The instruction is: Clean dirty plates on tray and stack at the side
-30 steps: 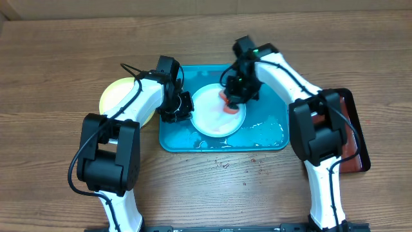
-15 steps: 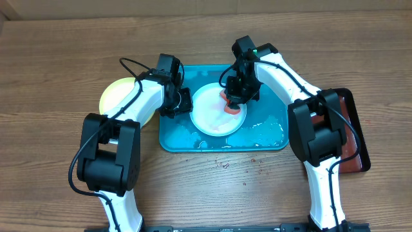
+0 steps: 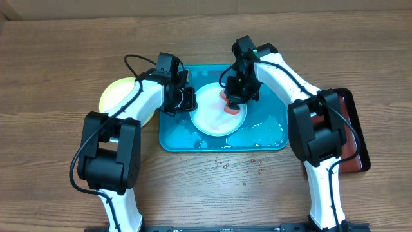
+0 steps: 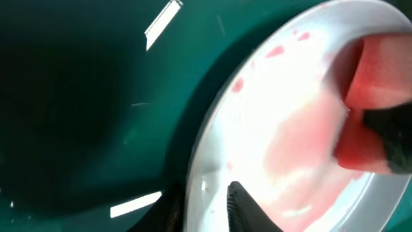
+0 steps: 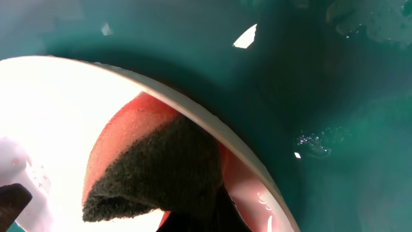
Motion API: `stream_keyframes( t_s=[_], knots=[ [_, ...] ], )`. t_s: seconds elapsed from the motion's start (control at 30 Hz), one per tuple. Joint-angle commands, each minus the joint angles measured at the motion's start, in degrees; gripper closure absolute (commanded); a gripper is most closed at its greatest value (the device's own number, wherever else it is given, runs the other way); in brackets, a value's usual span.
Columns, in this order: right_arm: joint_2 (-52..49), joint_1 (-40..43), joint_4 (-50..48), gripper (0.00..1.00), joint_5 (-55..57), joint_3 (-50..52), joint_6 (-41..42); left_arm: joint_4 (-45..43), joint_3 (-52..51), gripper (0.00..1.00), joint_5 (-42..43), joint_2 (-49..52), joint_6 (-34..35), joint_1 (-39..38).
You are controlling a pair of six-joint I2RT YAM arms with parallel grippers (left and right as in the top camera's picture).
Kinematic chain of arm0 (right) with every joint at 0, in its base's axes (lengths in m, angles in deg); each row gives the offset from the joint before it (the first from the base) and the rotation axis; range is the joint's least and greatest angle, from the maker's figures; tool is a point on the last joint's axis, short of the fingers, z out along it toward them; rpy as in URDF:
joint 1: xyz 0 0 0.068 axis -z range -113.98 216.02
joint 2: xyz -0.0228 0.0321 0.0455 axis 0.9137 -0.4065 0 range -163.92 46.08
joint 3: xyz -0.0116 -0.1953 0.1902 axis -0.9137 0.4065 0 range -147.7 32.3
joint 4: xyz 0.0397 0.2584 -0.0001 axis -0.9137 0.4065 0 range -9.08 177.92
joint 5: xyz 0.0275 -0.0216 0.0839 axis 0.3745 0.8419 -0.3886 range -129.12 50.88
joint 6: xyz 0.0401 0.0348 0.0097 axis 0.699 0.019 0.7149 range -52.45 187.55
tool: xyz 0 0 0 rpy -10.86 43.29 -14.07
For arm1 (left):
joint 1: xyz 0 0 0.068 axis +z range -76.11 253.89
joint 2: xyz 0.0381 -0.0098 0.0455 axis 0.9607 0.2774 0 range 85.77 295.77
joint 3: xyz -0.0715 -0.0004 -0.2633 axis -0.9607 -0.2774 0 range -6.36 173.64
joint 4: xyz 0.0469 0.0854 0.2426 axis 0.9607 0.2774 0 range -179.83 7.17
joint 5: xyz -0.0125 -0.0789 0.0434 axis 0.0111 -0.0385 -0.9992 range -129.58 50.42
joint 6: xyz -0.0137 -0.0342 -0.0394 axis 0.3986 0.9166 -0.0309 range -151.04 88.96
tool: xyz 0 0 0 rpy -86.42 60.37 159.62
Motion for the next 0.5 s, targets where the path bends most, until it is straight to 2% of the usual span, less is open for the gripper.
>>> stream_keyframes(
  t_s=[0.0,0.1,0.17,0.47],
  knots=[
    [-0.4,-0.9,0.5,0.96,1.2,0.3,0.2,0.0,-1.2,0.79,1.8,1.1,-3.5,0.3],
    [-0.4,-0.9,0.5,0.96,1.2,0.3,0.2,-0.2,-2.8,0.86,-0.2,1.1,-3.5,0.3],
    [-0.4,-0.9,0.6,0.96,1.1,0.3,0.2,-0.5,-4.0,0.95,-2.0,1.1,-3.3,0.3],
    [-0.4,-0.9,1.1,0.96,-0.5,0.2,-2.0,-2.8,-6.2,0.96,-4.0,1.0,-3.2,0.4]
  ],
)
